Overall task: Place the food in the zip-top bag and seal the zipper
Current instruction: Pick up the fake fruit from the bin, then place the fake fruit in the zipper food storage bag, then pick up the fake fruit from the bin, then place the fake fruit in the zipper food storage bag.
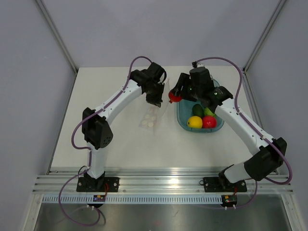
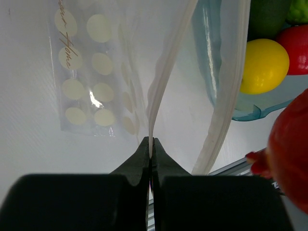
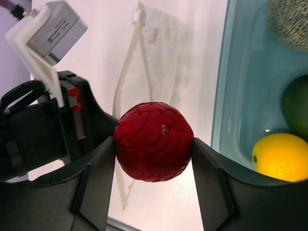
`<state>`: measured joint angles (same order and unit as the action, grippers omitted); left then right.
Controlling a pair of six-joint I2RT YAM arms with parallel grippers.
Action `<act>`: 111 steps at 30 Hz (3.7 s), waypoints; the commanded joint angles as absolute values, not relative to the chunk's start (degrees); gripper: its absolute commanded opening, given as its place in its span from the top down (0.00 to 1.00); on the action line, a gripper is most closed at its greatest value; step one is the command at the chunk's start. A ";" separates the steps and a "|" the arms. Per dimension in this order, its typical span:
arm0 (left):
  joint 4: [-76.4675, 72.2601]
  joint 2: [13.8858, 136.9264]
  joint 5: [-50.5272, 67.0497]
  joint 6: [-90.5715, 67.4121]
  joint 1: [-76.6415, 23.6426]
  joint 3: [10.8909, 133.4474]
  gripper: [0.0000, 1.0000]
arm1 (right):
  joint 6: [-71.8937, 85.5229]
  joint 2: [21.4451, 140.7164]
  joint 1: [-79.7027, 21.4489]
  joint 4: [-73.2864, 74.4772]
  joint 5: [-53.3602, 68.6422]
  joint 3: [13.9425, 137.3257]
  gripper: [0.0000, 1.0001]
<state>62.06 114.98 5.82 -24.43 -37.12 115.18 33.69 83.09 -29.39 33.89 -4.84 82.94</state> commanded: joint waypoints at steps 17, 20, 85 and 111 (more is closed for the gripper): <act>61.61 112.24 9.14 -25.05 -37.09 117.33 1.00 | 37.62 93.15 -32.78 30.92 -5.35 85.78 0.76; 61.44 111.54 10.46 -25.05 -37.09 117.51 1.00 | 37.79 94.04 -32.70 31.99 -7.64 85.96 0.76; 61.70 115.14 9.32 -24.87 -35.95 118.65 1.00 | 32.17 73.50 -22.41 39.72 -14.85 68.20 0.58; 62.31 113.82 9.76 -25.49 -35.95 119.00 1.00 | 34.19 91.14 -36.56 30.49 -10.19 86.13 0.09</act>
<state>62.96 114.54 8.78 -25.12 -36.01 117.03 34.59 91.33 -36.29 32.99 -10.50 81.38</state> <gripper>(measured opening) 0.005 0.867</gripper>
